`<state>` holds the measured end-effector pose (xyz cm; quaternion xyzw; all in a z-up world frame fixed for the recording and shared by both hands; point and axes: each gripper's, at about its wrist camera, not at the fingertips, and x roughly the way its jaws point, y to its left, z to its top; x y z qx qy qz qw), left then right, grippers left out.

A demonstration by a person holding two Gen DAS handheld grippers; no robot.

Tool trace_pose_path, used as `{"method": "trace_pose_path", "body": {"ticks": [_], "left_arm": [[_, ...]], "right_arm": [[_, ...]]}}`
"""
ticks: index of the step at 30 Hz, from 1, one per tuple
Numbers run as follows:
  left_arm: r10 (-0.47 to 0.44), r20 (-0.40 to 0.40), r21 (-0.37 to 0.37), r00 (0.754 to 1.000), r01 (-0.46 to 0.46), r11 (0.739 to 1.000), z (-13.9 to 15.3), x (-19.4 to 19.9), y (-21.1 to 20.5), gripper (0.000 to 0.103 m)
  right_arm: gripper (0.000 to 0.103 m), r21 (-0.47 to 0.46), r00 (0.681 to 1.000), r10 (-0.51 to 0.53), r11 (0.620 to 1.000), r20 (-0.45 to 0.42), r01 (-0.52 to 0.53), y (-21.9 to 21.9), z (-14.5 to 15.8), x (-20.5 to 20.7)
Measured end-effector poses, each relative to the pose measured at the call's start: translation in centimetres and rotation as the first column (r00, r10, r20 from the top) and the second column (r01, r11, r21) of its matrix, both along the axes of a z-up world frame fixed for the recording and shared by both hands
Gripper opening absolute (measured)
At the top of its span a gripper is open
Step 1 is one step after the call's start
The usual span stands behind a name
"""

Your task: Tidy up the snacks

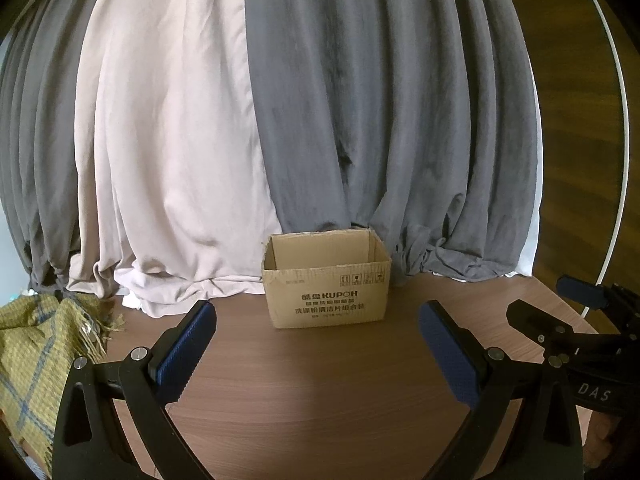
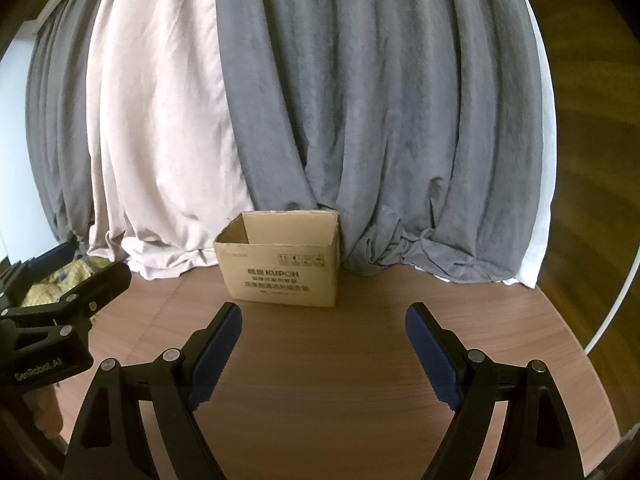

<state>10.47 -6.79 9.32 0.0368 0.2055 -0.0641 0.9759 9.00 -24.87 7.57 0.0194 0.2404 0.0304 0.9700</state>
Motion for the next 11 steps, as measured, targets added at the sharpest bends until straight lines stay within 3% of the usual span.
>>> {"method": "trace_pose_path", "body": {"ticks": [11], "left_arm": [[0.004, -0.006, -0.002, 1.000, -0.004, 1.000, -0.20, 0.16, 0.08, 0.103]], "right_arm": [[0.085, -0.001, 1.000, 0.001, 1.000, 0.000, -0.001, -0.04, -0.04, 0.10]]}}
